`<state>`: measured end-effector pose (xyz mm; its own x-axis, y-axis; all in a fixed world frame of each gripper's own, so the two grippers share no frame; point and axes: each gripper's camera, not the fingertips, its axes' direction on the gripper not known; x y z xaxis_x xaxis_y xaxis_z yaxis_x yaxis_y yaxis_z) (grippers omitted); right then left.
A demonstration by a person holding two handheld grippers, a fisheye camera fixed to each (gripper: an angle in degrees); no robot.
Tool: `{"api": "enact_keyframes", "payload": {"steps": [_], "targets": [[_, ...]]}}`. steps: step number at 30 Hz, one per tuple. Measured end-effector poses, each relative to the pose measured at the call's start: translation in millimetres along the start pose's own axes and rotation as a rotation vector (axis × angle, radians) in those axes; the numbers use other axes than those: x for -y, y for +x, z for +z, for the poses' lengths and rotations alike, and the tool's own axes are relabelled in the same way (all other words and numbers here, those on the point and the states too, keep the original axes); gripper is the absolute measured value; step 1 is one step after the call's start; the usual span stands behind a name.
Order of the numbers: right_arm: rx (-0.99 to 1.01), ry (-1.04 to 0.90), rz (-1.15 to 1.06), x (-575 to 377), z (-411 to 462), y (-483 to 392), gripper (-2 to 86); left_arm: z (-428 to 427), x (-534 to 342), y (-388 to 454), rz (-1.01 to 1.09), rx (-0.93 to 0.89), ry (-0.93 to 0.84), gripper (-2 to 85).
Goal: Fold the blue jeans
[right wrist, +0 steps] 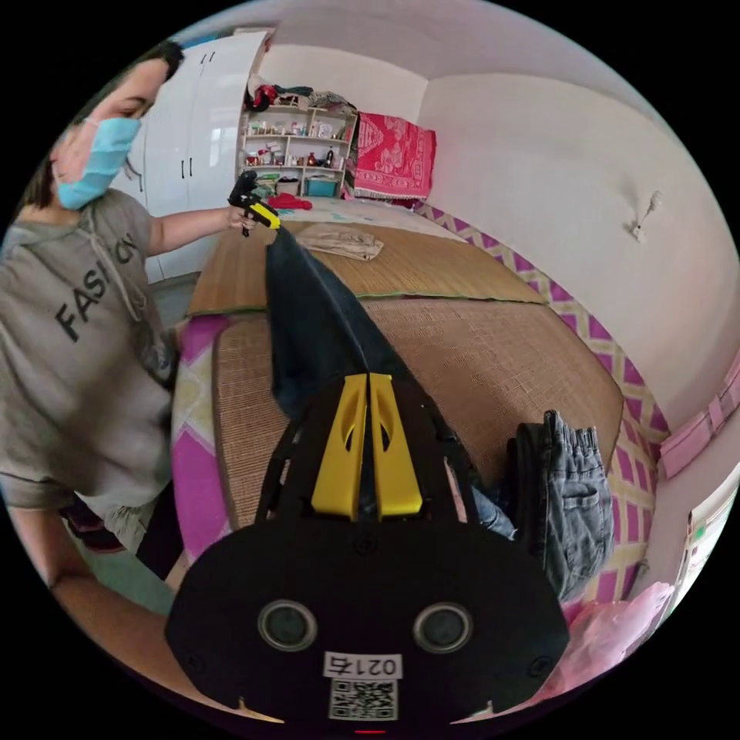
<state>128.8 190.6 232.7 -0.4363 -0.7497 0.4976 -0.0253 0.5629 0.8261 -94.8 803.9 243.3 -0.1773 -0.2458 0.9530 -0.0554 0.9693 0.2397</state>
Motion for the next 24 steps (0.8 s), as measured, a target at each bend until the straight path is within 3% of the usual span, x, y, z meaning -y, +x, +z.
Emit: {"api": "enact_keyframes", "payload": {"steps": [2,6,10,14,16,18,21,24], "targets": [[0.034,0.005,-0.018,-20,-26,-39,-1.0,-60,-27,57,0.022,-0.024,0.053,-0.9],[0.084,-0.099,0.037,-81,-16,-121,-1.0,-79,-91,118,-0.058,-0.054,0.012,-0.9],[0.098,-0.177,0.234,-149,47,-150,-0.8,-25,-197,120,-0.383,-0.170,-0.034,-0.9],[0.095,-0.138,0.361,-179,39,-152,-0.6,-41,-251,96,-0.622,-0.294,0.197,-0.9],[0.121,-0.195,0.334,-175,18,-148,-0.8,-73,-255,91,-0.657,-0.226,0.305,-0.9],[0.136,-0.114,0.322,-176,-24,-138,-0.9,-110,-258,79,-0.701,-0.115,0.398,-1.0],[0.042,0.058,0.410,-177,-60,-107,-0.8,-132,-247,45,-0.836,0.150,0.266,-1.0],[-0.115,0.002,0.489,-172,-46,-74,-0.8,-98,-231,-1,-0.902,0.248,-0.086,-0.9]]}}
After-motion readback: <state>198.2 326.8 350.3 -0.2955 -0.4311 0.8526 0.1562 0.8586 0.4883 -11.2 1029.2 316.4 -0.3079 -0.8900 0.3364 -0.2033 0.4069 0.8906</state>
